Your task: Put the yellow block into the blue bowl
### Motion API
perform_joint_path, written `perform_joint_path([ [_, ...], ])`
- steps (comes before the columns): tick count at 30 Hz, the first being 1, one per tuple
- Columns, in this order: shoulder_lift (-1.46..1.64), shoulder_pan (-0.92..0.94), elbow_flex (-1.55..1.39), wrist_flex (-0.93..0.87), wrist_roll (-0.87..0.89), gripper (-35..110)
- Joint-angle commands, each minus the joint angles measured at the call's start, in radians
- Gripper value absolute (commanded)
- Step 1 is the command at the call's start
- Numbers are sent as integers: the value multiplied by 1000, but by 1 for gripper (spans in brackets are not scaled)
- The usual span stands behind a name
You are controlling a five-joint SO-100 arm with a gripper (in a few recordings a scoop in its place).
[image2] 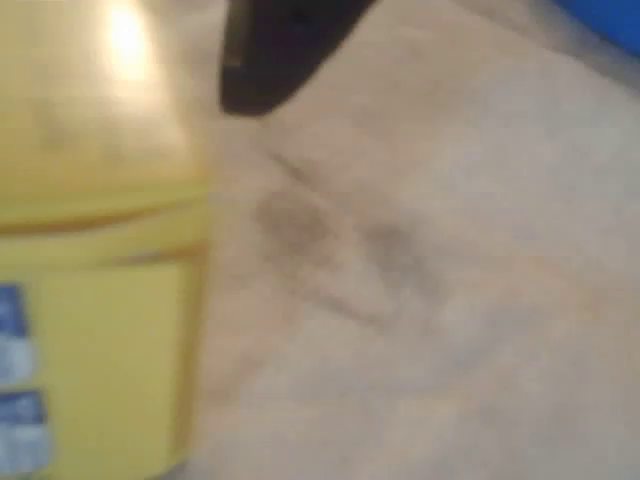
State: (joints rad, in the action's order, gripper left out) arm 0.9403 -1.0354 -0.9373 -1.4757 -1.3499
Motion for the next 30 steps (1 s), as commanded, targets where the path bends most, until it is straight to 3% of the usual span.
perform_joint_path([
  [1,-6,11,54,-5,2,14],
  [6,-38,14,58,-5,2,-2],
  [20,158,63,224,8,38,0],
  [30,74,247,483,35,54,0],
])
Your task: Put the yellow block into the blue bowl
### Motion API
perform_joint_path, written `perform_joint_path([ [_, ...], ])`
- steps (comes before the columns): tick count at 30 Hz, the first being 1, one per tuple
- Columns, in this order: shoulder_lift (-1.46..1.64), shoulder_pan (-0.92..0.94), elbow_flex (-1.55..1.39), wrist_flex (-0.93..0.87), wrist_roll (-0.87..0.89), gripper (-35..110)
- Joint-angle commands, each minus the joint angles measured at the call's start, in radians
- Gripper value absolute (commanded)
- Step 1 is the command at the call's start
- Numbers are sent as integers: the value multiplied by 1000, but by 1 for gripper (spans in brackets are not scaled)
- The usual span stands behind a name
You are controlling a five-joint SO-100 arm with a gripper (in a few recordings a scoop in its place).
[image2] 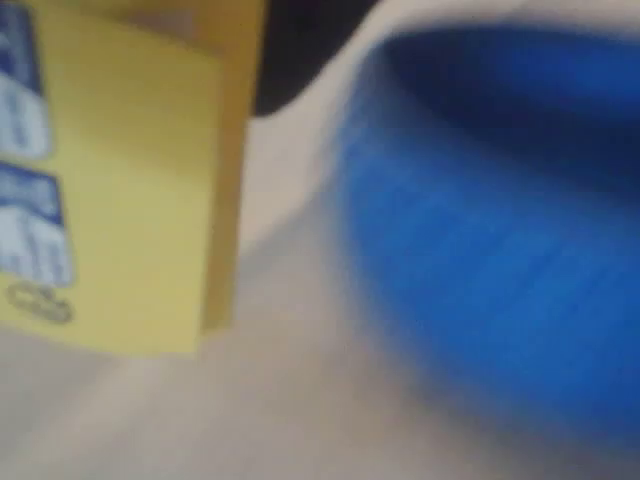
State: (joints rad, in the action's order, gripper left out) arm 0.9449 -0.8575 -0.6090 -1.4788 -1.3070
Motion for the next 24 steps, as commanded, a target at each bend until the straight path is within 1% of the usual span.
perform_joint_path([
  [1,48,89,178,55,11,0],
  [7,-78,160,279,156,112,0],
  [10,-126,175,302,179,146,0],
  [16,-190,199,308,225,183,0],
  [20,-221,218,308,290,216,0],
  [24,-229,225,307,325,222,2],
])
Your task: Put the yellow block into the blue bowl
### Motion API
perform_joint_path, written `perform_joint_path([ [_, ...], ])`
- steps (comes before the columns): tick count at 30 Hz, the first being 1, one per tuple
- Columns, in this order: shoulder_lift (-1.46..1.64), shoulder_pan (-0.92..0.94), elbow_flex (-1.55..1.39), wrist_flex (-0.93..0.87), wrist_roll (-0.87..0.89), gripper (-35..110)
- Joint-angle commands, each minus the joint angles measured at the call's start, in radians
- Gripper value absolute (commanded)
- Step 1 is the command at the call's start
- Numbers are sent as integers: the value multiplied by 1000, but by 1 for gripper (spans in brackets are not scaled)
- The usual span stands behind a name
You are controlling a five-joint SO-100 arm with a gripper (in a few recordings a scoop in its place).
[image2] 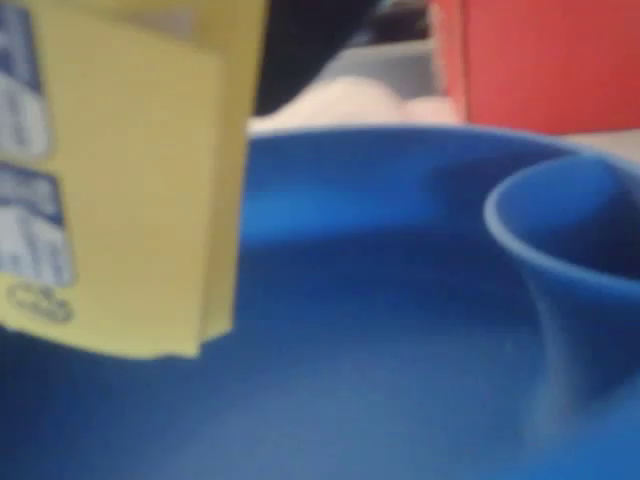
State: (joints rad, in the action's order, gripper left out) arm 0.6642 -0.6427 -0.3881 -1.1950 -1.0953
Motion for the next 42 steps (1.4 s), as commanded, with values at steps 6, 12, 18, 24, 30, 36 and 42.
perform_joint_path([
  [6,63,11,84,38,-2,22],
  [12,110,6,84,38,9,24],
  [18,224,-3,80,-21,11,6],
  [24,330,-3,87,-179,41,2],
  [30,509,-6,87,-333,264,0],
  [36,692,-64,87,-541,502,0],
  [42,865,-149,74,-641,721,0],
])
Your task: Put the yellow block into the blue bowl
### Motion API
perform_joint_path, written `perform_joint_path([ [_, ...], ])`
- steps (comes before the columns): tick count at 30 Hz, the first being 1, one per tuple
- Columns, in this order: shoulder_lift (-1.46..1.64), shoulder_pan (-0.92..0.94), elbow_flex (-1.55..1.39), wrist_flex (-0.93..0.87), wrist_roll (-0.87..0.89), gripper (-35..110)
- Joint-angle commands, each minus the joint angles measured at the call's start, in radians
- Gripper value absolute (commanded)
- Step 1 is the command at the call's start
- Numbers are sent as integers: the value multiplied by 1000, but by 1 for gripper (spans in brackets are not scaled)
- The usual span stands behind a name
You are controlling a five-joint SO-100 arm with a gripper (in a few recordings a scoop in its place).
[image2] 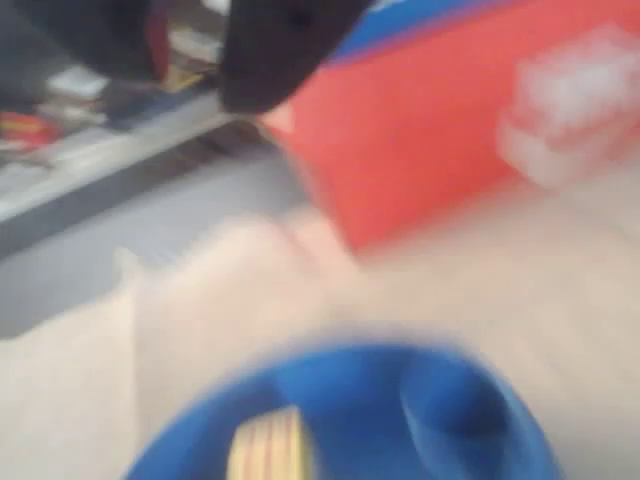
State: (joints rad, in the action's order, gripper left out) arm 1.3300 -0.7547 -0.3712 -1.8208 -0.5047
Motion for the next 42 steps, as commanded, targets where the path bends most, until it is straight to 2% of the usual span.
perform_joint_path([
  [1,224,-48,55,-12,163,0],
  [5,293,-52,54,-17,267,0],
  [13,394,-48,15,-18,345,0],
  [22,747,-51,-515,17,417,0],
  [35,1302,-40,-1609,609,436,0],
  [42,1424,-48,-1954,861,436,0],
])
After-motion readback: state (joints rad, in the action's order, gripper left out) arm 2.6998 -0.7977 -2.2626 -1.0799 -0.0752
